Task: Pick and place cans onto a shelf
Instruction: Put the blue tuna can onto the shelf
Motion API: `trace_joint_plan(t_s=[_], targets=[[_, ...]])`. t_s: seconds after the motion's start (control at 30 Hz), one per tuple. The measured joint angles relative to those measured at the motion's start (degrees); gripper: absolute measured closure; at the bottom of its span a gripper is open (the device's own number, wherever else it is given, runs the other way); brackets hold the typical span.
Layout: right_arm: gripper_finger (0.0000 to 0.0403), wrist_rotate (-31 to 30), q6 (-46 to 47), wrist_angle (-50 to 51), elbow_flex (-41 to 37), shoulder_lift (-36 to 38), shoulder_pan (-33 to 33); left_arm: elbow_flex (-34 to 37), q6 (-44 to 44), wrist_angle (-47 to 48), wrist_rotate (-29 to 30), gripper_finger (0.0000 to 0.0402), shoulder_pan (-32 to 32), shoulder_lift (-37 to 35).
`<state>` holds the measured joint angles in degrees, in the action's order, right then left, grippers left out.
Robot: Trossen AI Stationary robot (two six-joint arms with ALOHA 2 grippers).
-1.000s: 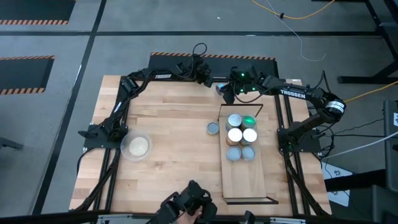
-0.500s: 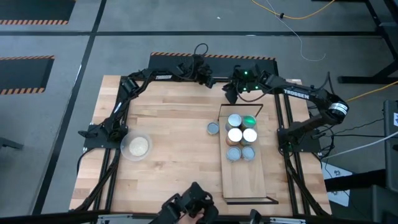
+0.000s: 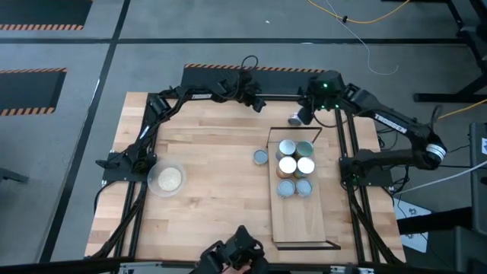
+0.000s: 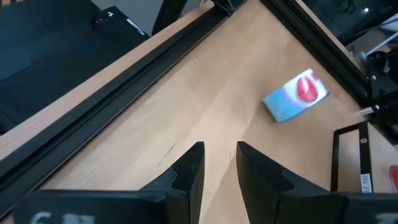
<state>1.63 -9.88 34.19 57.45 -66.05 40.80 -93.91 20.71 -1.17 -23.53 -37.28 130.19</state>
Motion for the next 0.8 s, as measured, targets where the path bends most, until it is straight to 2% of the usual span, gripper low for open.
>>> trace_joint_plan(t_s=[0.2, 0.37, 0.57, 0.7, 0.8], targets=[[0.0329, -12.4, 0.6, 2.6, 0.0, 2.5, 0.0, 0.0, -0.3, 0.0, 0.0, 0.0315, 0.6, 0.0], [0.0308, -12.0, 1.1, 5.6, 0.0, 2.4, 0.6, 0.0, -1.7, 0.0, 0.1, 0.0315, 1.1, 0.0], [0.0237, -12.1, 5.1, 9.5, 0.0, 2.3, 2.4, 0.0, -1.9, 0.0, 0.5, 0.0315, 1.5, 0.0], [0.0200, -13.1, 3.8, 11.5, 0.0, 2.3, 5.4, 0.0, -2.1, 0.0, 0.5, 0.0315, 1.6, 0.0], [0.0190, -12.1, 1.8, 11.6, 0.0, 2.3, 8.8, 0.0, -2.6, 0.0, 0.5, 0.0315, 1.6, 0.0]])
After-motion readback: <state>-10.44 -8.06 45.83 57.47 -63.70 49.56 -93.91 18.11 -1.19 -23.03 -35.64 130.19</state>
